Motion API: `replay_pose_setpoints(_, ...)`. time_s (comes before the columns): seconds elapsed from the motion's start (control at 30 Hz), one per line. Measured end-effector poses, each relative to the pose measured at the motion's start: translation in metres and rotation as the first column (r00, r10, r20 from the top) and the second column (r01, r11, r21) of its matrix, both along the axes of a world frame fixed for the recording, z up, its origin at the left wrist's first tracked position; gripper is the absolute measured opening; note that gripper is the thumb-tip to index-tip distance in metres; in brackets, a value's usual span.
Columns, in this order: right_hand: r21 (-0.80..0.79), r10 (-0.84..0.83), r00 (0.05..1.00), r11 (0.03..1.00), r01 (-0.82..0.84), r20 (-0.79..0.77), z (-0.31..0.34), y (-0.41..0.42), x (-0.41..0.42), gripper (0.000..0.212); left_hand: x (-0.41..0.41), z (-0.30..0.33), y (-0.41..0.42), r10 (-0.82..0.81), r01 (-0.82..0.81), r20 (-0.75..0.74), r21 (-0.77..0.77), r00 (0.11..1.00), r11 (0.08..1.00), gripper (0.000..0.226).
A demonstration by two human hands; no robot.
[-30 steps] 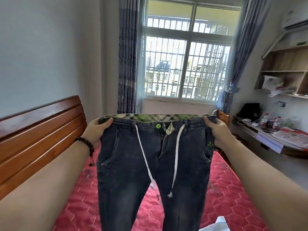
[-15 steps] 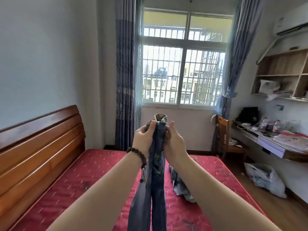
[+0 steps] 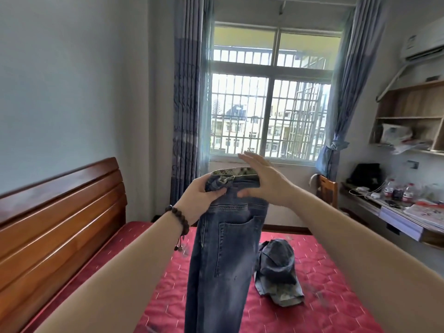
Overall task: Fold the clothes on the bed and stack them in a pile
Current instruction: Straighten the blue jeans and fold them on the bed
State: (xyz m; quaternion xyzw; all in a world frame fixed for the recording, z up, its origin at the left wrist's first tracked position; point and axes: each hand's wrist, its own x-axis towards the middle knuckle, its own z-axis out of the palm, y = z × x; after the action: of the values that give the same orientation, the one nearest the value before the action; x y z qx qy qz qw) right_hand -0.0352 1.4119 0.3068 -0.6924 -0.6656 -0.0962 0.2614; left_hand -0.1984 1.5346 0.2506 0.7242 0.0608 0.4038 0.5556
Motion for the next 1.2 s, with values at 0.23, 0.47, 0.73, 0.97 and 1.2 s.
replay_pose_setpoints(0.23, -0.01, 0.115, 0.99, 0.993, -0.115, 0.078, 0.01, 0.026, 0.002, 0.036, -0.015, -0.012, 0.013, 0.106, -0.108, 0.061, 0.018, 0.992, 0.994, 0.028)
replay_pose_setpoints(0.47, 0.093, 0.129, 0.992, 0.987, -0.128, 0.002, 0.01, 0.039, -0.003, 0.028, -0.031, -0.059, 0.035, 0.114, -0.125, -0.133, -0.074, 0.985, 0.989, 0.011)
replay_pose_setpoints(0.73, -0.376, -0.048, 0.993, 0.922, 0.086, 0.109, 0.012, 0.026, -0.006, 0.046, -0.06, -0.06, 0.046, -0.027, 0.021, -0.228, -0.028, 0.973, 0.999, 0.007)
replay_pose_setpoints(0.97, -0.28, -0.068, 0.996, 0.959, 0.049, -0.059, -0.032, 0.019, -0.022, 0.031, -0.093, -0.08, 0.058, -0.075, 0.08, -0.319, 0.002, 0.945, 0.997, 0.009)
replay_pose_setpoints(1.2, -0.01, -0.006, 0.998, 1.0, 0.007, 0.069, -0.011, -0.001, -0.07, 0.036, -0.13, -0.128, 0.02, 0.07, -0.122, -0.426, -0.096, 0.902, 0.988, 0.012)
